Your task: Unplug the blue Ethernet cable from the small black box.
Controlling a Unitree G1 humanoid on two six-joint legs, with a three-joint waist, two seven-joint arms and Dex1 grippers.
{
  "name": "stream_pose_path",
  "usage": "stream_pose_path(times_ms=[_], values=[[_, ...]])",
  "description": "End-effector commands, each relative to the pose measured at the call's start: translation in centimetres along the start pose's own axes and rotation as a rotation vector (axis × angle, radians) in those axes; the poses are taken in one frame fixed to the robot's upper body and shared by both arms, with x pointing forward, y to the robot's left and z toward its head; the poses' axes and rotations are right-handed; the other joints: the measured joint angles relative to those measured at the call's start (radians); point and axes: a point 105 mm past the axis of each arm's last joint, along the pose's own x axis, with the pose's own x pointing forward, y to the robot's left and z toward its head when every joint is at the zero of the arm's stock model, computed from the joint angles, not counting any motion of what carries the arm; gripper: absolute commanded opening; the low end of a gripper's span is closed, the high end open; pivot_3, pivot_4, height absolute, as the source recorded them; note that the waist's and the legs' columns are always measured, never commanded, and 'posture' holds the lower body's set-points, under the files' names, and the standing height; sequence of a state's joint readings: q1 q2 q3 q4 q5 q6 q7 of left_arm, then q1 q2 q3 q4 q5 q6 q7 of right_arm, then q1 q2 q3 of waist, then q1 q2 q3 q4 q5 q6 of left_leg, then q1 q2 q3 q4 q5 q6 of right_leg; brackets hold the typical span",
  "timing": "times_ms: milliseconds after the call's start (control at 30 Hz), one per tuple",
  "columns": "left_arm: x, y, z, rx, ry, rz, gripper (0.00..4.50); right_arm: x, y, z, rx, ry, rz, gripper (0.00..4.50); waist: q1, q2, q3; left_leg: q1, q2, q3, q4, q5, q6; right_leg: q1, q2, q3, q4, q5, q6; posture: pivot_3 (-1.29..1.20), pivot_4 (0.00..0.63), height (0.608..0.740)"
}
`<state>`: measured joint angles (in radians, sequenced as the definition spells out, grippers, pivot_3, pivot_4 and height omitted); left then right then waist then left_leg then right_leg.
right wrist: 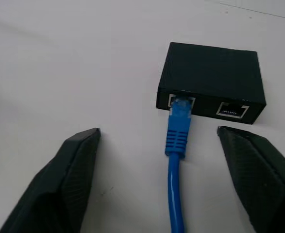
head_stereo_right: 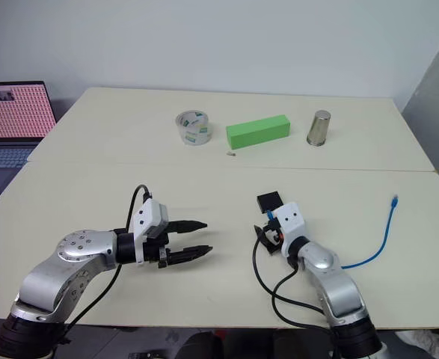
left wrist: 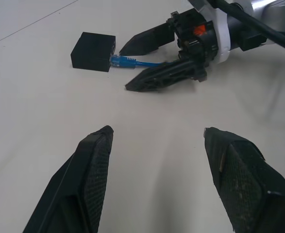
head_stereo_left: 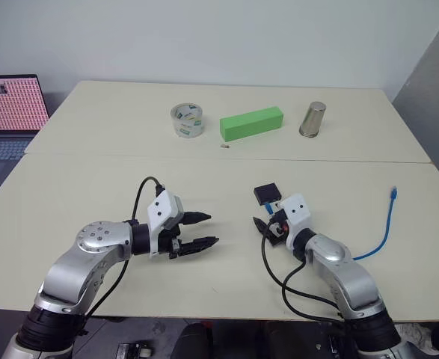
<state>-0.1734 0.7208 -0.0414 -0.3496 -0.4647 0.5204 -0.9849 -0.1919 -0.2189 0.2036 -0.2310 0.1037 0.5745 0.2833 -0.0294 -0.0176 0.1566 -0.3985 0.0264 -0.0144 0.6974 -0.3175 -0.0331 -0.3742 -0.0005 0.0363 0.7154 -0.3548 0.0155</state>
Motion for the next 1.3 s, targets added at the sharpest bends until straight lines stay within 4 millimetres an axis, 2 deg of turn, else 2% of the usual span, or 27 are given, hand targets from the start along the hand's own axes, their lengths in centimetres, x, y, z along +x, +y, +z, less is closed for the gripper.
stream_pose_path(times_ms=[33, 300, 433, 533, 700, 767, 967, 1300], values=[[0.2, -0.1, 0.8, 0.037, -0.017, -0.008, 3.18, 0.2, -0.5, 0.3, 0.014, 0.005, -0.019, 3.01, 0.0, 0.0, 0.0, 0.0, 0.0, 0.0, 0.0, 0.0, 0.0, 0.0, 0.0, 0.0, 0.0, 0.0, 0.0, 0.0, 0.15, 0.74], [0.3, 0.6, 0.6, 0.024, -0.028, 0.029, 3.18, -0.1, -0.9, 1.0, -0.047, 0.006, 0.022, 1.22, 0.0, 0.0, 0.0, 0.0, 0.0, 0.0, 0.0, 0.0, 0.0, 0.0, 0.0, 0.0, 0.0, 0.0, 0.0, 0.0, 0.15, 0.74], [0.4, 1.3, 0.8, -0.018, -0.059, 0.053, 3.18, -0.7, -0.1, 2.5, -0.209, -0.03, 0.129, 0.18, 0.002, 0.0, 0.0, 0.0, 0.0, 0.0, 0.0, 0.0, 0.0, 0.0, 0.0, 0.0, 0.0, 0.0, 0.0, 0.0, 0.15, 0.74], [0.5, 1.8, 1.1, -0.092, -0.091, 0.06, 3.18, -1.2, 0.4, 3.6, -0.394, -0.085, 0.21, 0.11, 0.0, 0.001, 0.001, 0.0, 0.0, 0.0, 0.0, 0.0, 0.0, 0.0, 0.0, 0.0, 0.0, 0.0, 0.0, 0.0, 0.15, 0.74], [0.3, 1.8, 1.7, -0.283, -0.153, -0.014, 3.18, -2.7, 1.5, 5.6, -0.89, -0.265, 0.362, 0.11, -0.002, 0.001, 0.001, -0.001, 0.0, 0.0, 0.0, 0.0, 0.0, -0.001, 0.0, 0.0, 0.0, 0.0, 0.0, 0.0, 0.15, 0.74], [0.3, 1.7, 2.1, -0.327, -0.167, -0.052, 3.18, -3.1, 1.8, 5.8, -1.036, -0.324, 0.418, 0.11, -0.003, 0.001, 0.001, -0.001, 0.0, 0.0, 0.0, 0.0, 0.0, -0.001, 0.0, 0.0, -0.001, 0.0, 0.0, 0.0, 0.15, 0.74], [1.1, 1.5, 3.3, -0.38, -0.219, -0.101, 3.18, -3.5, 2.5, 6.2, -1.212, -0.452, 0.523, 0.11, 0.0, 0.001, 0.001, -0.001, 0.0, 0.0, 0.001, 0.0, 0.0, 0.0, 0.0, 0.0, -0.001, 0.0, 0.0, 0.0, 0.15, 0.74], [1.8, 1.3, 3.3, -0.411, -0.242, -0.112, 3.18, -3.8, 3.5, 7.2, -1.222, -0.554, 0.552, 0.11, -0.001, 0.001, 0.001, 0.0, 0.0, 0.0, 0.002, 0.0, 0.0, 0.0, 0.0, 0.0, 0.0, 0.0, 0.0, 0.0, 0.15, 0.74]])
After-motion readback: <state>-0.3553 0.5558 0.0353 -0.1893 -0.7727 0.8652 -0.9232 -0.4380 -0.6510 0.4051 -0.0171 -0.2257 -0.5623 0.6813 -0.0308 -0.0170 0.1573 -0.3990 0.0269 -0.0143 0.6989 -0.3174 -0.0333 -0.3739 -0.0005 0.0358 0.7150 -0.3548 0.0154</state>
